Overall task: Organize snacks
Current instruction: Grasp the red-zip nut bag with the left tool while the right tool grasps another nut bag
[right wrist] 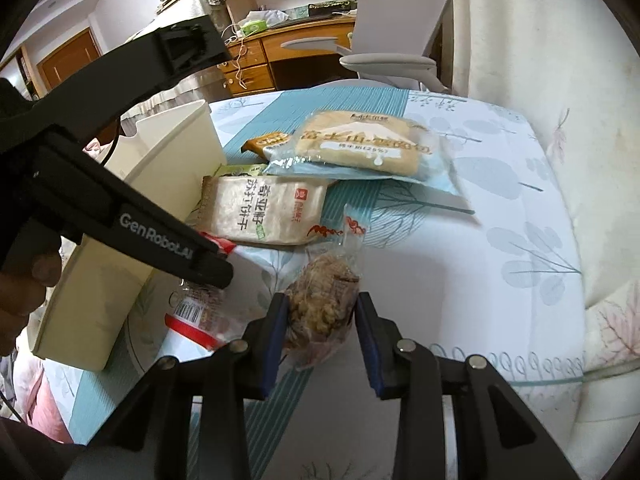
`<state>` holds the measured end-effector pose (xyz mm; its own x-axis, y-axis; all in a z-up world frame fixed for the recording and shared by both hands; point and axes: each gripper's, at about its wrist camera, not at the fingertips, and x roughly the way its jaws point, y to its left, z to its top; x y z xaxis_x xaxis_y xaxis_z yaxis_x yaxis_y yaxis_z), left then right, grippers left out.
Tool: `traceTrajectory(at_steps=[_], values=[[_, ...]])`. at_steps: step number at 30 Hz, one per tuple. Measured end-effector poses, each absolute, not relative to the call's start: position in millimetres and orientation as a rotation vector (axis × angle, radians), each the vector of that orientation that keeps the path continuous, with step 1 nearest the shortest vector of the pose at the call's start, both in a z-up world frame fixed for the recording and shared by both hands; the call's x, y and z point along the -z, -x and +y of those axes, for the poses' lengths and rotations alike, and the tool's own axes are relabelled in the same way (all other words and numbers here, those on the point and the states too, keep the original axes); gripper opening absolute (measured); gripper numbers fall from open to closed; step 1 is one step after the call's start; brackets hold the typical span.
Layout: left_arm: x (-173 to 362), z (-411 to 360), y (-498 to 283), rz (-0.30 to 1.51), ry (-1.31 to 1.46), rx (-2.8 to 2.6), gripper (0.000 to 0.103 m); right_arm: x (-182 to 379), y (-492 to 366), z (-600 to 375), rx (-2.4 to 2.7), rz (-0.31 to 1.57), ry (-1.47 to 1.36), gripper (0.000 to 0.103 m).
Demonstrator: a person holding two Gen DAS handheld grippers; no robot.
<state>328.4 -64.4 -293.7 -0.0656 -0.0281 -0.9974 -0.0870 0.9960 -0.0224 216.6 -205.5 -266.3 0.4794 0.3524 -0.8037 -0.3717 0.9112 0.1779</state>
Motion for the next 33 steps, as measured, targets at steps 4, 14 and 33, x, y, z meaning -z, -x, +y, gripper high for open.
traceTrajectory(at_steps=[4,14,33], values=[[285,-71,-310,1.636,0.107,-0.027,0.043,256,-206,-205,-0.439,0.981,0.029,0.034],[230,-69,-276,1.578,0.147,0.040,0.043,215,-182,-210,-0.418,0.945,-0.007,0.034],[121,-1,-226,1.424,0.232,0.078,0.043,131,-144,-172,-0.403,0.784,0.024,0.034]])
